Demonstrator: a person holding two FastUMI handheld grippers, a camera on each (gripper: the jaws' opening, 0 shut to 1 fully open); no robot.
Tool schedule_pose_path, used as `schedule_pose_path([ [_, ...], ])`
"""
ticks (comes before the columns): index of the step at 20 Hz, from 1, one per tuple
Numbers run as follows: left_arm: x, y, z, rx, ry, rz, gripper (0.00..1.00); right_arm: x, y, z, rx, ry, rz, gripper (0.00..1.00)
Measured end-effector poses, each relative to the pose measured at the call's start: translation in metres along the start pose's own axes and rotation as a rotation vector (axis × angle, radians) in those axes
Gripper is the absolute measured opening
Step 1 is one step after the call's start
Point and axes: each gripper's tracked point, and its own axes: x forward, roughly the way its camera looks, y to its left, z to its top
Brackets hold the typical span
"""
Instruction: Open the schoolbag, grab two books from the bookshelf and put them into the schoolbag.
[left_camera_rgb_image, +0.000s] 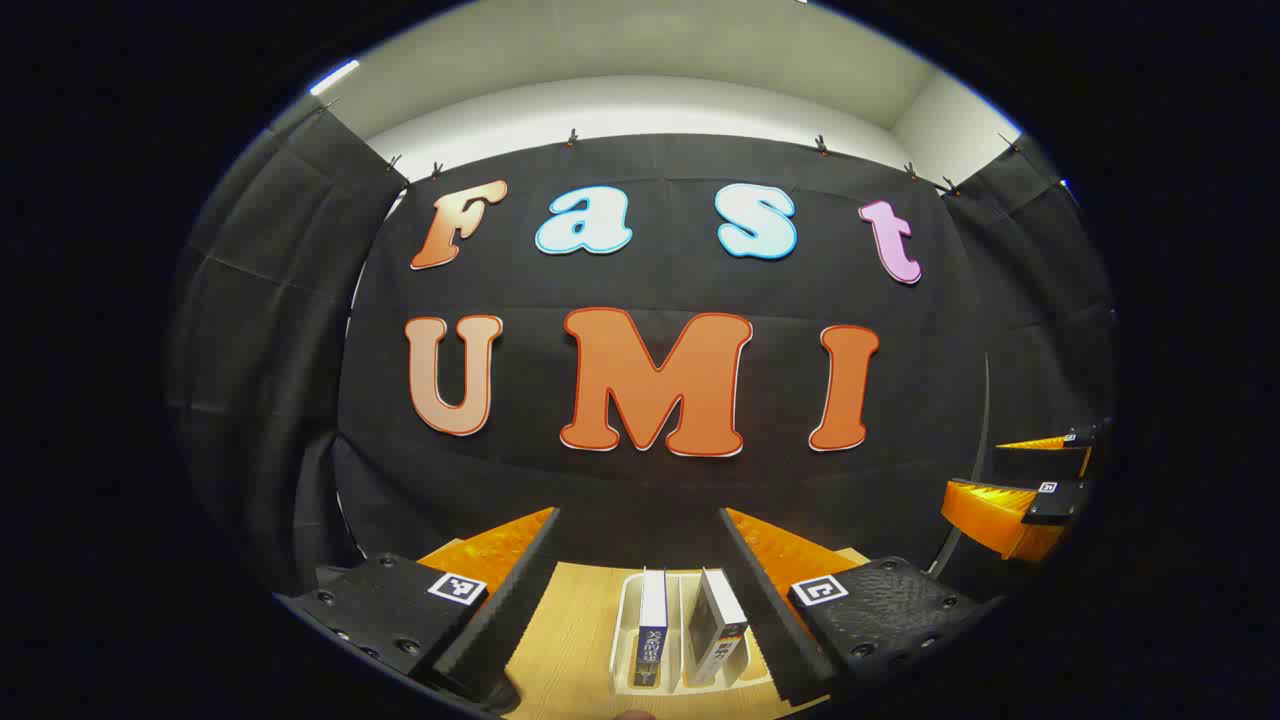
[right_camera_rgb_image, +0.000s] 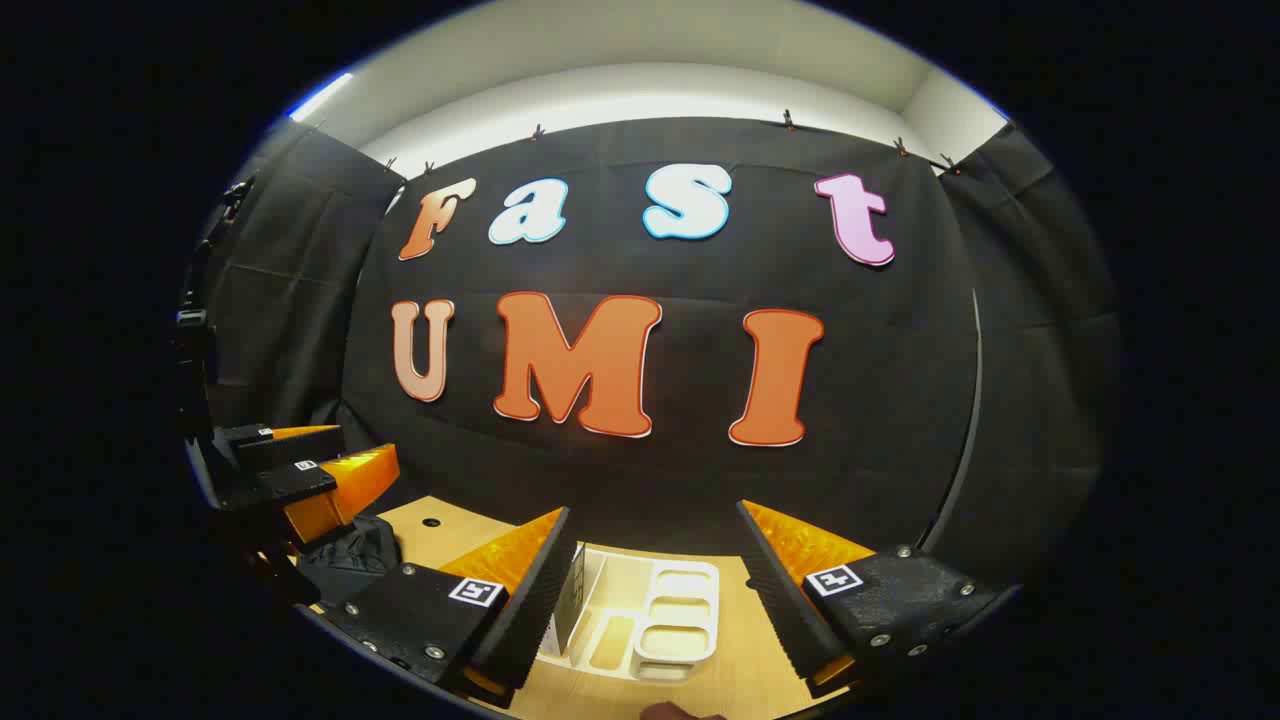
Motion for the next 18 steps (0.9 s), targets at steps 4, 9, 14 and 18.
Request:
schedule_pose_path([
  [4,0.006,-0.012,-0.007,0.033,-0.015,0.013,0.95,0.013,-0.003,-0.013,0.03,0.02,0.03,0.94],
  [9,0.02,-0.011,-0.008,0.041,-0.029,-0.016,0.94,0.02,-0.005,-0.011,0.02,-0.001,-0.023,0.94],
  [14,0.034,0.004,-0.019,0.031,-0.012,-0.051,0.94,0.025,0.015,-0.018,0.029,0.019,-0.063,0.94],
  [18,0.041,0.021,-0.021,0.026,-0.005,-0.064,0.95,0.028,0.024,-0.017,0.041,0.025,-0.087,0.94],
])
